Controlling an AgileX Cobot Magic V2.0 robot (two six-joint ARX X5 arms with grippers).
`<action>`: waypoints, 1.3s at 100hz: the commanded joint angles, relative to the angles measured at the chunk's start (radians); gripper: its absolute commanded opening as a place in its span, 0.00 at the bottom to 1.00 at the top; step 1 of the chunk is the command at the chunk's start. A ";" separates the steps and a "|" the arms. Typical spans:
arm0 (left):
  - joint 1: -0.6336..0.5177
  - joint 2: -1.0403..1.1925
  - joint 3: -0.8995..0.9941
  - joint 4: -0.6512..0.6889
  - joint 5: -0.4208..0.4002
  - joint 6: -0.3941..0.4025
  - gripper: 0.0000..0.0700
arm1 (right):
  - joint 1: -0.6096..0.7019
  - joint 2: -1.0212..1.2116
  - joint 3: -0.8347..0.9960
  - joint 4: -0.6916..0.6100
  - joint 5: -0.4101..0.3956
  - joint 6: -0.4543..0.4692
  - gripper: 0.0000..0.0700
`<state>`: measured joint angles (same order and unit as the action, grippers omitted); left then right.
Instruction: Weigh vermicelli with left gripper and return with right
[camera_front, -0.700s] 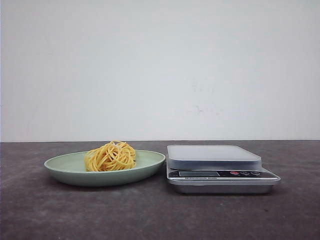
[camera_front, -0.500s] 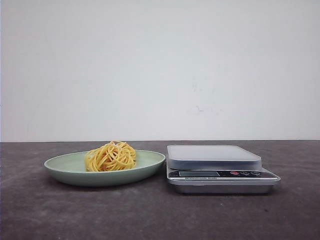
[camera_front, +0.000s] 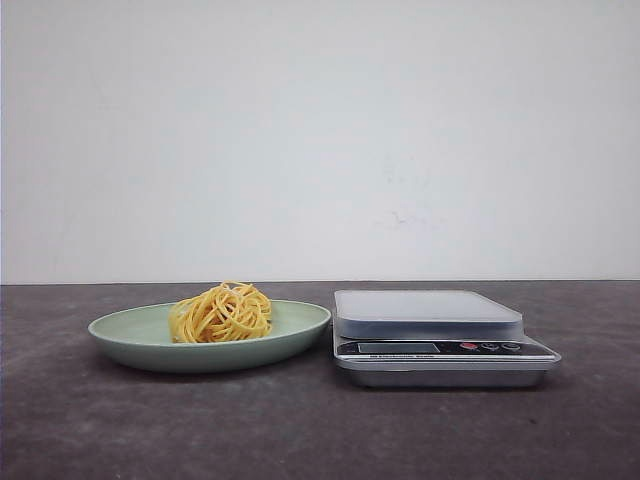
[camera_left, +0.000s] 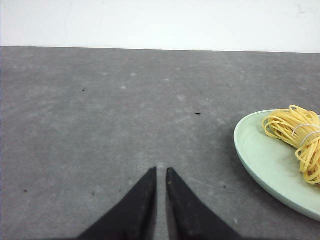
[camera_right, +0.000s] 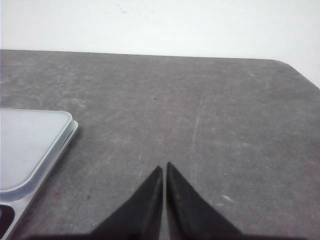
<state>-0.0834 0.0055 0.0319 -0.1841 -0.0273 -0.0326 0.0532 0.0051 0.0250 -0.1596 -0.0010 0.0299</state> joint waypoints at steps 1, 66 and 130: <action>0.000 -0.002 -0.018 -0.003 0.000 0.014 0.00 | 0.001 -0.002 -0.005 0.010 0.001 0.004 0.00; 0.000 -0.002 -0.018 -0.003 0.000 0.014 0.00 | 0.001 -0.002 -0.005 0.010 0.001 0.004 0.00; 0.000 -0.002 -0.018 0.001 0.003 0.013 0.00 | 0.003 -0.002 -0.005 0.032 -0.005 0.042 0.00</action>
<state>-0.0834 0.0055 0.0319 -0.1837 -0.0269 -0.0326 0.0532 0.0051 0.0246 -0.1368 -0.0040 0.0372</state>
